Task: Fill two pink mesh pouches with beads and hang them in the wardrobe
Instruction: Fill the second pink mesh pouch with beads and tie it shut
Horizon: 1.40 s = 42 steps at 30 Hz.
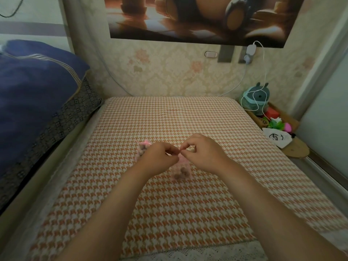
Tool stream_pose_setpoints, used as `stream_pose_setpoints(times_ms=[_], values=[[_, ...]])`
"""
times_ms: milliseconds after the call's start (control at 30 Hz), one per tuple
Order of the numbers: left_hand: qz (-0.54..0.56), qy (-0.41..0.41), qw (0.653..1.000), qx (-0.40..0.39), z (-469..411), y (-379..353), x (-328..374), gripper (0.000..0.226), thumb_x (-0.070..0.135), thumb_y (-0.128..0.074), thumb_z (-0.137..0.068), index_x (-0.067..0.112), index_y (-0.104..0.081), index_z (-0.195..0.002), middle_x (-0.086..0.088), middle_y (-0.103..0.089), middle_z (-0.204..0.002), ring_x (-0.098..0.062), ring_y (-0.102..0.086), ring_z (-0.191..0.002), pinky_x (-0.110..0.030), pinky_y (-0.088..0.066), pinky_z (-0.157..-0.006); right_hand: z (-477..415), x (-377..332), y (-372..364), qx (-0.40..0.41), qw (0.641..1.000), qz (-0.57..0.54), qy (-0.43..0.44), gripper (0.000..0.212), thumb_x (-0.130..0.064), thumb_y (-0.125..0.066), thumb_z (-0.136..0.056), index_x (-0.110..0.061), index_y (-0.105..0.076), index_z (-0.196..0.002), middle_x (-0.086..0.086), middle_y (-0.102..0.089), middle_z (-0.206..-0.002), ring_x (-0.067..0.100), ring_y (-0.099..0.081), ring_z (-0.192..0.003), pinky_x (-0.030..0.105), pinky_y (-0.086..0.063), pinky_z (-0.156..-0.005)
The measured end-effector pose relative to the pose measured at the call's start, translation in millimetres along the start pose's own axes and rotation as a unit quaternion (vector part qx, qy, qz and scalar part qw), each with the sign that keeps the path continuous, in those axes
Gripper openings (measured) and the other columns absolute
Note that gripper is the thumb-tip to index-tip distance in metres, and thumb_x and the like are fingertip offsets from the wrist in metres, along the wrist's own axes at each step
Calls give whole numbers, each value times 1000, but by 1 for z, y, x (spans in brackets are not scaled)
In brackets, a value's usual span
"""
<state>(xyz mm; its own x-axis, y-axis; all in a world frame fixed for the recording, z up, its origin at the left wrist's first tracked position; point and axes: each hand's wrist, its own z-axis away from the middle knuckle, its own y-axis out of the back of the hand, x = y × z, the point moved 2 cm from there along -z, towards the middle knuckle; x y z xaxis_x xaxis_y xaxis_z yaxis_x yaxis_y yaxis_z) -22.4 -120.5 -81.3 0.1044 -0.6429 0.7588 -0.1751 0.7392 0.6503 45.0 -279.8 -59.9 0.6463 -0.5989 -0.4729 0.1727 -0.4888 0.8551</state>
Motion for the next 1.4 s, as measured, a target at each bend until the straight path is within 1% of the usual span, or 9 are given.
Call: stream_pose_setpoints(times_ms=[100, 200, 300, 567, 767, 900, 1033, 1233, 1400], values=[[1, -10, 1000, 2, 1, 0, 2, 19, 25, -66, -86, 29, -74, -103, 15, -71, -96, 1, -65, -70, -24, -55, -63, 1, 3, -1, -47, 999, -10, -15, 21, -44, -59, -98, -35, -72, -84, -18, -66, -86, 5, -61, -76, 32, -53, -70], [17, -28, 999, -10, 0, -3, 7, 17, 22, -66, -88, 26, -76, -100, 13, -73, -95, 7, -61, -65, -15, -45, -59, 3, 5, 1, -50, 998, -40, -23, 43, -37, -57, -98, -21, -55, -58, -8, -50, -53, 13, -44, -50, 38, -41, -55], [62, -39, 997, -8, -4, -5, 15, 16, 23, -65, -90, 27, -76, -101, 13, -74, -93, -4, -65, -74, -25, -54, -68, 5, 12, 8, -26, 998, -54, -25, 49, -31, -58, -96, -20, -43, -51, -6, -38, -47, 13, -35, -46, 37, -33, -52], [1, -36, 997, 61, -33, -27, 26, 25, 13, -51, -98, 22, -71, -110, 4, -71, -108, -14, -66, -82, -27, -55, -66, 26, 49, 34, 12, 998, -50, -31, 44, -30, -62, -96, -5, -57, -59, 4, -49, -52, 13, -40, -48, 33, -38, -53], [-89, -52, 994, 20, -57, -59, 16, 38, 2, -47, -97, 18, -69, -123, 0, -62, -132, -18, -60, -116, -25, -48, -94, 28, 75, 36, 26, 999, -28, -37, 50, -35, -62, -96, -16, -49, -52, -1, -45, -49, 14, -39, -46, 35, -37, -52], [-134, -83, 987, -15, -68, -71, 4, 31, 3, -51, -93, 17, -77, -103, 4, -69, -92, -17, -64, -87, -26, -50, -76, 26, 81, 34, 29, 999, -31, -35, 43, -37, -60, -96, -12, -63, -60, 6, -61, -59, 18, -46, -48, 36, -39, -51], [-116, -76, 990, 14, -74, -72, 2, 21, 3, -62, -87, 21, -71, -84, 16, -64, -74, 2, -59, -66, -11, -40, -57, 22, 78, 31, 17, 999, -13, -43, 35, -38, -56, -95, -12, -77, -84, 8, -75, -82, 27, -62, -60, 39, -51, -52], [-124, -84, 988, 35, -75, -77, 1, 22, 9, -67, -85, 29, -59, -80, 14, -62, -76, -10, -59, -72, -27, -48, -65, 23, 68, 29, -3, 997, -44, -63, 42, -53, -49, -87, -24, -78, -83, 4, -78, -89, 28, -69, -68, 50, -60, -65], [-131, -98, 986, 27, -74, -78, 2, 13, 11, -64, -89, 19, -71, -96, 3, -71, -90, -11, -58, -73, -27, -48, -68, 25, 67, 28, 3, 995, -67, -78, 52, -67, -40, -75, -31, -78, -80, -3, -78, -87, 29, -73, -80, 55, -61, -73]])
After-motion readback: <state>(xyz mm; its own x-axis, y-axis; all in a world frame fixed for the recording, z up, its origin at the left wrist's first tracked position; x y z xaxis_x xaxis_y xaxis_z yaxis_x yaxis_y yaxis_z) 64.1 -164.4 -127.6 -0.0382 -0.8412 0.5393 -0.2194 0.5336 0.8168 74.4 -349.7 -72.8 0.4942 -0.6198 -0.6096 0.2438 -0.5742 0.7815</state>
